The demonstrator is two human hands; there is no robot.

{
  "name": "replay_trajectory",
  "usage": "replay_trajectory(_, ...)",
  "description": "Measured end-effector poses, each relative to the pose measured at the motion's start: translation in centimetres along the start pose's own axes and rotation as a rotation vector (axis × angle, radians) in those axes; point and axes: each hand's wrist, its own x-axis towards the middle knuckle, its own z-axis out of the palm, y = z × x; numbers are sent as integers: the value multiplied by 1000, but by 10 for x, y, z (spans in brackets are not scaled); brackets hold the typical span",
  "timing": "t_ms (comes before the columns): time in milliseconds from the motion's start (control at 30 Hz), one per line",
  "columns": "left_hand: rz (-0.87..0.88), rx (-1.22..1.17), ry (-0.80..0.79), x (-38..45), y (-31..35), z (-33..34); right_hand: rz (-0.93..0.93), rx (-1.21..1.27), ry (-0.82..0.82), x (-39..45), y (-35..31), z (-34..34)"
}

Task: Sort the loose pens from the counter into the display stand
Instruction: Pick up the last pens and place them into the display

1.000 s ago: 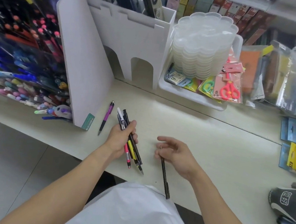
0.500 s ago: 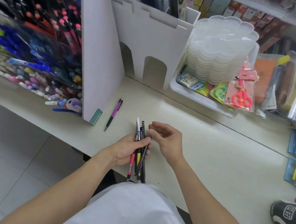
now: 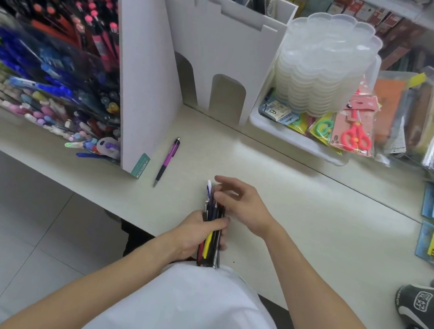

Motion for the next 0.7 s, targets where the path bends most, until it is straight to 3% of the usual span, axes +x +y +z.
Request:
replay_trajectory(167,188,-51,135,-19,23,-31,56,-28,287,48,-32,22)
replay_trajectory(400,256,-67,273,-54,38,-93,121,-471,132,119,-84,87)
replay_trajectory(600,227,-159,167,-67,37,-96,128,-756,111,120,-84,100)
replay_trajectory(700,221,-238,99,-72,36,-93,188,-670,13,95,-88,88)
